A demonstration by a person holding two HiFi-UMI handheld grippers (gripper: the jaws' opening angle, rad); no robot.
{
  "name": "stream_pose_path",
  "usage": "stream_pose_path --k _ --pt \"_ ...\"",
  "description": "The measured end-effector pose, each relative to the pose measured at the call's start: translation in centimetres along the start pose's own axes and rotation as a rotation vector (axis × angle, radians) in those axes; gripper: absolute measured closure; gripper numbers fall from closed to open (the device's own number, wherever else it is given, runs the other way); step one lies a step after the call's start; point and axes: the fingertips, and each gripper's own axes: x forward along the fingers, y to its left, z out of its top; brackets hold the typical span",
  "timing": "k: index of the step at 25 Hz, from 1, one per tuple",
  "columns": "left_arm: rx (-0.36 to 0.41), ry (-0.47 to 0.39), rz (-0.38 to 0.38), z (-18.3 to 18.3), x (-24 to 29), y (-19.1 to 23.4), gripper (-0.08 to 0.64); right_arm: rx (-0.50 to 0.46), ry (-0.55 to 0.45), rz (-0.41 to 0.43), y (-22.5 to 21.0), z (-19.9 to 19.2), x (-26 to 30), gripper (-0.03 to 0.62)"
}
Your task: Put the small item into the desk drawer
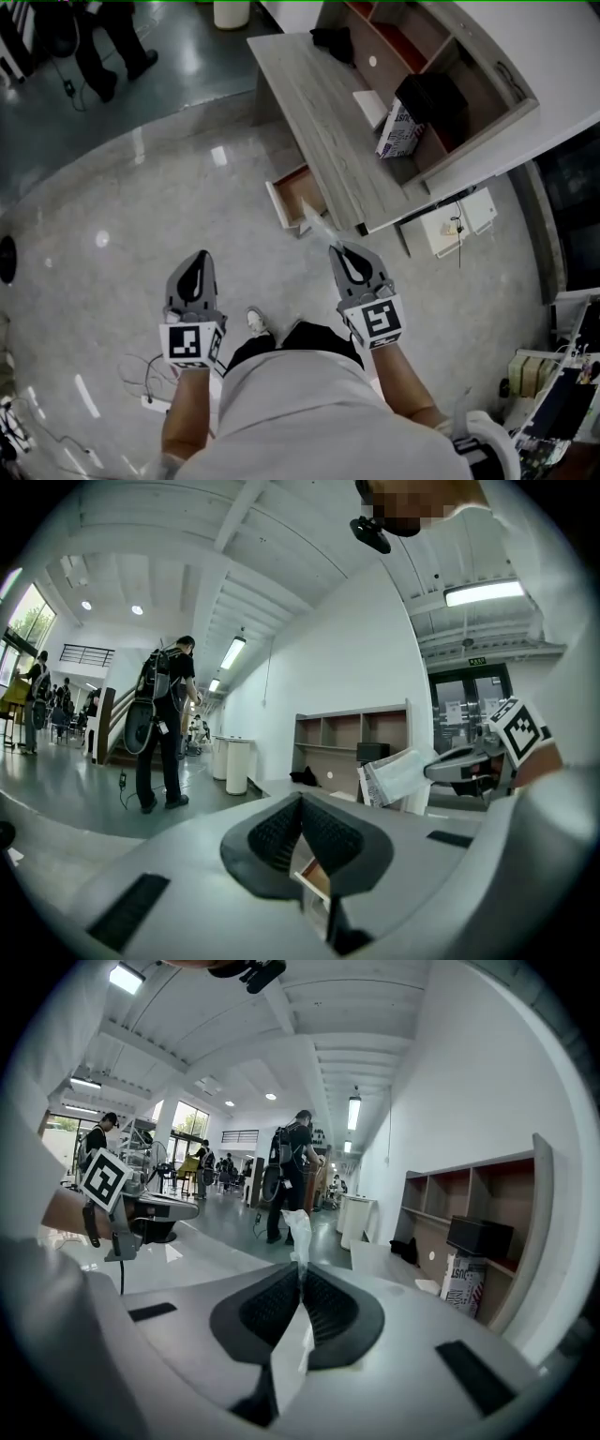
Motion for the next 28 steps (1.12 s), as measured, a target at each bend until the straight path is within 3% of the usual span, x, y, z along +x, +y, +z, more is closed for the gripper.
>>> stream_pose_path --k 8,12,16,28 --pt "0.014 -0.01 -0.058 1.4 5.5 -2.3 0.541 -0.013 -0.004 -0.014 -4.5 -0.3 3.2 0.563" --pt "0.041 -0.037 -0.038 3.5 8.4 -3.1 0.541 -0.006 0.003 0.019 -7.2 -0.6 5.4 0.563" --pt "0.065 -0.011 -0.009 3.3 10.3 -2.7 0.541 0.014 0.02 0.031 -9.1 -1.6 7.3 0.563" --pt "0.037 0.057 0.018 0.4 14.4 -3.2 0.541 0.088 0.192 0.05 -10.7 -10.3 12.9 0.563"
